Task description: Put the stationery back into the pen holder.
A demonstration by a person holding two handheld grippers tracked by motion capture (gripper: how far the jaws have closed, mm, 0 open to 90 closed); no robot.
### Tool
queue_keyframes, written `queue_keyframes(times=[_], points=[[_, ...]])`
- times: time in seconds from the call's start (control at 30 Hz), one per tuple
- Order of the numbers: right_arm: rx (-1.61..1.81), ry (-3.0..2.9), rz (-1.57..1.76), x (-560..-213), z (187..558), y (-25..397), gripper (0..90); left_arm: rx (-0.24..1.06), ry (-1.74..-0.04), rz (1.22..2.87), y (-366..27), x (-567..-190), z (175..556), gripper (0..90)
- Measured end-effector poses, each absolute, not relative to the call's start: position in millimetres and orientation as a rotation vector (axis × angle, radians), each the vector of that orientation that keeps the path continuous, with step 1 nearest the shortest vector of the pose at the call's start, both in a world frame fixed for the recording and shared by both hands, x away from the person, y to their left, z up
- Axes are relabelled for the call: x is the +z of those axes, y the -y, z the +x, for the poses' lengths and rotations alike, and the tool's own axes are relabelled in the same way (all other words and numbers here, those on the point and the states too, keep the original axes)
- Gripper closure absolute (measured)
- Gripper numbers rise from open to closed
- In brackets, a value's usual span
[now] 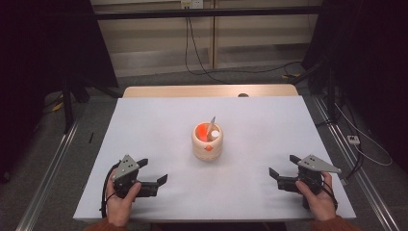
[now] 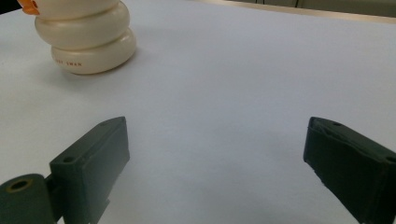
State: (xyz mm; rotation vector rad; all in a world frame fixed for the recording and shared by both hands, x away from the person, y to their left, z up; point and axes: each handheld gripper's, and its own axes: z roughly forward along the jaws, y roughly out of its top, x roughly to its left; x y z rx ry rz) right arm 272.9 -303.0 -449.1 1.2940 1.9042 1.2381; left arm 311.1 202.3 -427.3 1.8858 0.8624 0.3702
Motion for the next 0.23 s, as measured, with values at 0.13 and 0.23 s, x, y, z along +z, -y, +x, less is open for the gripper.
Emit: queue_keyframes(times=[0.13,0.23], points=[[1.246,-1.900,1.294,-448.6,273.4,302.9,6.2,0.369,-0.854,1.885,-202.3,-426.9,311.0,6.1],[1.244,-1.896,1.299,-448.4,274.1,303.1,6.2,0.372,-0.854,1.890,-202.9,-427.2,312.1,6.1]])
